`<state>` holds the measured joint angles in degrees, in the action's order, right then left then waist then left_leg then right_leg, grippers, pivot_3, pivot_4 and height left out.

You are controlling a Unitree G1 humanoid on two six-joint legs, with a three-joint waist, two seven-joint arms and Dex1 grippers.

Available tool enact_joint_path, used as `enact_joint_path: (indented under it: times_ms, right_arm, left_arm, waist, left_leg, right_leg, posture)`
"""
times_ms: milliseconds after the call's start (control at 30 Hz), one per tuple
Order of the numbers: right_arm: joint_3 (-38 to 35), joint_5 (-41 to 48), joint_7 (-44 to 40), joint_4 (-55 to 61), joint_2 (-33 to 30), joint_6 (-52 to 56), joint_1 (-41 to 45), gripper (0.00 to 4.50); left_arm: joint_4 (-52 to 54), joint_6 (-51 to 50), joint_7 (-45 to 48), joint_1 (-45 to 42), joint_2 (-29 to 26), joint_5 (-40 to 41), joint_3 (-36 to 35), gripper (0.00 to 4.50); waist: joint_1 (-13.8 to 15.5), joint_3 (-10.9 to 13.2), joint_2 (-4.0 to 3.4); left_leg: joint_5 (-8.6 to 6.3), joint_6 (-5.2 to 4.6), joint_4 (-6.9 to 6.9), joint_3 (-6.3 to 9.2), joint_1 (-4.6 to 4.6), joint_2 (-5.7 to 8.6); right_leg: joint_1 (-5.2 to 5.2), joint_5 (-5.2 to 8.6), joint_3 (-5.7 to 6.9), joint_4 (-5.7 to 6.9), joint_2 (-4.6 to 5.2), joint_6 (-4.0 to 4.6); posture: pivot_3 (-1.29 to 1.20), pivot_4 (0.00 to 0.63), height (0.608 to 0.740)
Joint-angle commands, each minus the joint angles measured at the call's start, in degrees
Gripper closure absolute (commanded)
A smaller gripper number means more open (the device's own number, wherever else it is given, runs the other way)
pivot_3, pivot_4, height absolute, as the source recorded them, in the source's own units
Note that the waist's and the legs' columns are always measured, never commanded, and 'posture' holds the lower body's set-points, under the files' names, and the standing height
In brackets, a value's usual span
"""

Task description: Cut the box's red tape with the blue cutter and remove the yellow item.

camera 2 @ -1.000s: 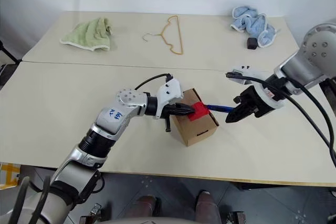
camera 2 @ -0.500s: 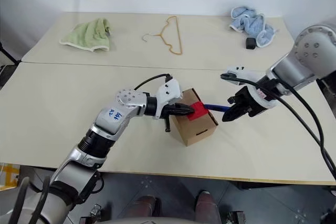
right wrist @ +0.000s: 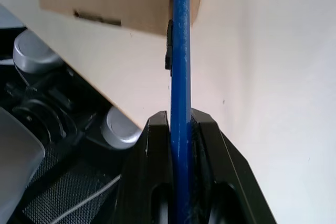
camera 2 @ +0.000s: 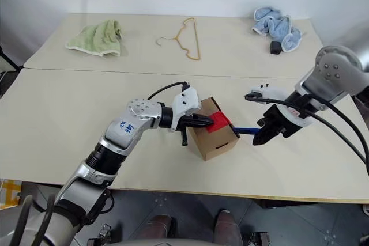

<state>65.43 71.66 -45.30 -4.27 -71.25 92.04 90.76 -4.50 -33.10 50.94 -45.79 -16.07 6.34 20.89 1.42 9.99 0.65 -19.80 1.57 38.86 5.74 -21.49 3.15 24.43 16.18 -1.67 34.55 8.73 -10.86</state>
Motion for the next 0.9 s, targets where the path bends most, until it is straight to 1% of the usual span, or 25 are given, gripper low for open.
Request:
enact_joint_path:
  times_ms: [33, 100, 200, 267, 367, 433, 500, 567, 600, 633, 667, 733, 767, 833, 900]
  right_arm:
    - [0.0, -2.1, -3.3, 2.5, -1.6, 0.5, -1.1, 4.35]
    - [-0.8, -3.0, -4.2, 3.0, -2.1, 0.5, -1.9, 4.35]
    - [-5.4, -2.8, -6.7, 4.7, -4.3, 0.5, -4.0, 4.35]
    - [-11.2, -3.4, -9.2, 5.5, -5.7, 0.5, -6.9, 4.35]
    - [-21.0, -8.1, -10.8, 6.1, -8.8, -3.0, -14.3, 4.35]
    - [-26.8, -11.2, -15.0, 5.8, -14.6, -10.2, -21.8, 4.35]
    - [-33.3, -12.4, -19.2, 3.9, -19.4, -17.3, -29.8, 4.35]
    - [-41.9, -11.0, -22.3, 0.6, -21.5, -25.6, -39.0, 4.35]
    - [-47.0, -9.9, -22.6, -1.7, -21.6, -28.5, -43.8, 4.35]
    - [-52.1, -9.4, -22.3, -3.8, -21.1, -31.1, -48.5, 4.35]
    - [-60.4, -10.1, -19.4, -6.4, -17.9, -34.5, -55.5, 4.35]
    - [-73.5, -11.9, -15.1, -7.5, -11.9, -38.5, -66.0, 4.35]
    - [-79.4, -13.1, -12.4, -7.0, -7.7, -41.2, -71.0, 4.35]
    - [-86.3, -16.6, -8.3, -6.1, 2.0, -50.4, -77.7, 4.35]
    - [-87.7, -22.6, -4.7, -6.8, 9.9, -59.8, -80.5, 4.35]
  left_arm:
    - [-2.1, -3.3, 0.5, 2.9, -0.6, -1.7, 3.8, 4.5]
    - [-2.0, -3.4, 0.4, 3.0, -0.6, -1.6, 3.7, 4.5]
    - [-1.8, -2.5, 0.4, 2.8, -0.6, -1.4, 3.1, 4.5]
    - [-1.9, -1.1, 0.3, 2.5, -0.3, -0.8, 2.0, 4.5]
    - [-2.3, 2.0, 0.7, 1.6, 0.8, 2.1, -2.3, 4.5]
    - [-1.8, 5.4, 3.6, 0.4, 0.3, 5.5, -6.0, 4.5]
    - [-1.3, 7.9, 6.5, -0.7, -0.7, 8.6, -9.1, 4.5]
    - [-1.5, 10.1, 9.5, -1.6, -2.5, 10.7, -11.5, 4.5]
    - [-1.5, 10.5, 10.9, -2.0, -3.8, 11.7, -12.7, 4.5]
    - [-1.5, 10.7, 12.2, -2.3, -5.2, 12.2, -13.6, 4.5]
    - [-1.2, 10.3, 14.2, -1.9, -8.3, 12.6, -14.6, 4.5]
    - [-1.1, 10.1, 16.9, -0.9, -12.5, 13.1, -15.6, 4.5]
    - [-0.5, 9.6, 17.8, 0.4, -14.7, 13.5, -16.3, 4.5]
    - [0.5, 9.4, 18.4, 4.2, -18.7, 13.7, -18.3, 4.5]
    - [2.4, 8.5, 17.5, 8.4, -21.1, 14.8, -21.0, 4.5]
  waist:
    - [0.0, 0.0, 0.0]
    - [0.0, 0.0, 0.0]
    - [0.1, 0.0, 0.0]
    - [0.1, 0.0, 0.0]
    - [0.1, 0.0, 0.01]
    - [0.2, 0.0, 0.01]
    - [0.3, 0.1, 0.01]
    - [0.1, 0.1, 0.01]
    - [0.0, 0.1, 0.0]
    - [-0.2, 0.1, 0.01]
    - [-0.3, 0.1, 0.01]
    - [-0.6, 0.0, 0.08]
    - [-0.6, 0.0, 0.06]
    - [-0.6, 0.0, 0.07]
    - [-0.8, 0.0, 0.03]
  left_leg:
    - [-0.01, 0.0, 0.01, 0.0, 0.0, 0.0]
    - [-0.02, 0.0, 0.03, 0.0, 0.0, 0.0]
    - [-0.02, 0.0, 0.04, 0.0, 0.0, 0.0]
    - [-0.04, -0.02, 0.05, 0.0, -0.02, 0.0]
    - [-0.06, -0.02, 0.12, -0.05, -0.06, 0.0]
    - [-0.06, -0.02, 0.15, -0.06, -0.1, -0.01]
    - [-0.06, -0.03, 0.18, -0.08, -0.18, 0.0]
    - [-0.07, -0.04, 0.23, -0.14, -0.27, -0.01]
    - [-0.08, -0.05, 0.23, -0.15, -0.26, -0.01]
    - [-0.08, -0.05, 0.23, -0.18, -0.26, -0.02]
    - [-0.08, -0.05, 0.23, -0.24, -0.21, -0.08]
    - [-0.07, -0.04, 0.2, -0.39, -0.01, -0.16]
    - [-0.08, -0.04, 0.18, -0.47, 0.1, -0.19]
    - [-0.07, -0.04, 0.2, -0.5, 0.19, -0.21]
    - [-0.07, -0.03, 0.21, -0.53, 0.27, -0.23]
  right_leg:
    - [0.0, 0.0, 0.0, 0.0, 0.0, 0.0]
    - [-0.01, 0.0, 0.0, 0.01, 0.0, 0.0]
    - [-0.01, 0.0, 0.0, 0.02, 0.0, 0.0]
    - [0.0, 0.0, 0.0, 0.0, 0.0, 0.0]
    - [0.0, 0.0, -0.01, 0.0, -0.01, 0.0]
    - [0.02, 0.0, -0.01, 0.02, -0.01, -0.01]
    - [0.11, -0.01, 0.0, 0.04, -0.01, -0.01]
    - [0.2, -0.02, -0.02, 0.05, -0.01, -0.04]
    - [0.19, -0.02, -0.02, 0.05, 0.0, -0.04]
    - [0.19, -0.02, -0.02, 0.04, -0.01, -0.04]
    - [0.17, -0.03, -0.03, 0.07, -0.05, -0.05]
    - [0.11, -0.03, -0.04, 0.16, -0.08, -0.05]
    - [0.07, -0.03, -0.06, 0.25, -0.1, -0.05]
    - [0.06, -0.03, -0.07, 0.35, -0.11, -0.04]
    - [0.04, -0.03, -0.04, 0.38, -0.11, -0.04]
  posture:
    - [0.0, 0.15, 0.74]
    - [0.0, 0.15, 0.74]
    - [0.0, 0.15, 0.74]
    - [0.0, 0.15, 0.74]
    - [0.0, 0.15, 0.74]
    - [0.0, 0.15, 0.74]
    - [0.0, 0.15, 0.74]
    - [0.0, 0.15, 0.74]
    - [0.0, 0.15, 0.74]
    - [0.0, 0.15, 0.74]
    - [0.0, 0.15, 0.74]
    - [0.0, 0.15, 0.74]
    - [0.0, 0.15, 0.74]
    - [0.0, 0.15, 0.74]
    - [0.0, 0.15, 0.74]
